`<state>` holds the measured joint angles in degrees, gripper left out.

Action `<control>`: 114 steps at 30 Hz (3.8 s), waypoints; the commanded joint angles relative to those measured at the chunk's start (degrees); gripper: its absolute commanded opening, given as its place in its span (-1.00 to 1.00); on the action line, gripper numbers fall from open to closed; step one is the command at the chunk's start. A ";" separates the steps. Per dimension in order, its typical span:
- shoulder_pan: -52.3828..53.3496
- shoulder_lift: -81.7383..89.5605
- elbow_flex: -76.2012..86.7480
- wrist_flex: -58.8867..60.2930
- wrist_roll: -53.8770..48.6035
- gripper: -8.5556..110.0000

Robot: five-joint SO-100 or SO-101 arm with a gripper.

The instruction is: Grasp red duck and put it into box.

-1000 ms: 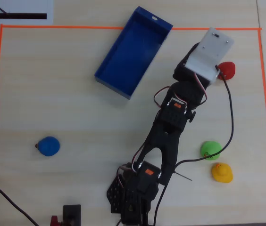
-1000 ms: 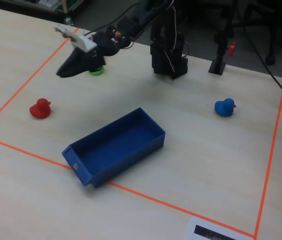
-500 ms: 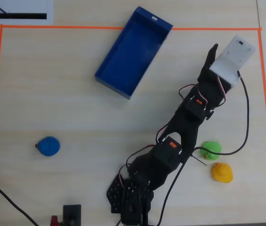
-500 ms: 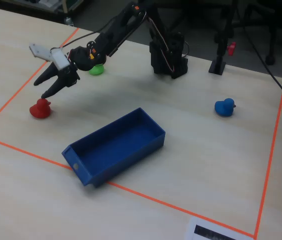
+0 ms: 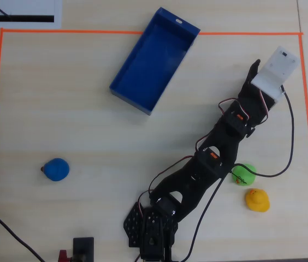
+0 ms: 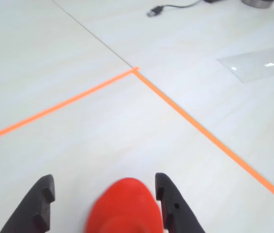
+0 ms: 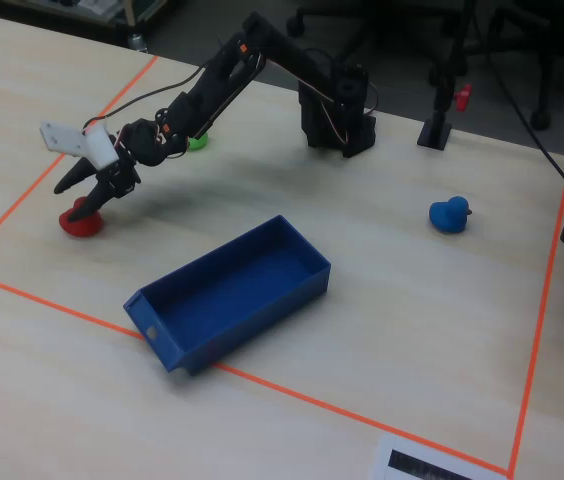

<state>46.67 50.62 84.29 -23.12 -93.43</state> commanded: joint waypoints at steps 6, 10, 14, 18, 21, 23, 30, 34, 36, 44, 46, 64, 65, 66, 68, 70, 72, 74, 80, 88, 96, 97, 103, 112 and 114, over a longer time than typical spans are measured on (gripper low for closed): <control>1.14 -0.97 -3.52 -0.79 -1.32 -0.37; 1.05 -1.14 -3.08 -0.44 -1.85 -0.37; 0.26 -1.49 -2.90 0.18 -1.93 -0.37; -0.35 -1.85 -2.37 0.53 -2.02 -0.37; -0.88 -2.55 -1.76 0.53 -2.11 -0.37; -1.23 -2.81 -0.97 0.53 -2.11 -0.37; -1.58 -3.08 -0.09 0.70 -2.37 -0.41; -1.49 -3.34 -0.88 2.55 -3.16 -0.44; -1.49 -3.60 -0.97 3.34 -4.13 -0.48; -1.58 -3.60 -0.97 5.98 -6.06 -0.85; -1.32 -3.43 -0.97 6.15 -6.24 -0.85; -7.21 25.31 -2.90 32.70 14.77 -0.85; -8.53 28.48 -1.23 35.24 15.12 -0.85; -9.93 31.55 0.62 37.79 15.29 -0.85; -12.66 36.83 3.78 42.80 15.56 -0.85; -15.47 41.22 6.33 46.85 16.17 -0.85; -18.19 44.82 8.00 50.98 16.44 -0.85; -20.83 47.72 9.40 54.40 16.52 -0.85; -29.09 51.94 9.32 63.63 16.61 -0.85; -37.53 48.87 8.35 71.37 16.35 -0.85; -41.04 39.37 2.81 71.98 17.31 -0.85; -41.22 37.71 1.23 72.07 17.31 -0.85; -42.01 28.56 -7.65 71.63 16.70 -0.85; -42.01 21.27 -10.02 67.32 16.08 -0.85; -41.92 21.01 -10.02 67.24 16.08 -0.85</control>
<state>5.10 70.75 77.78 45.88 -76.82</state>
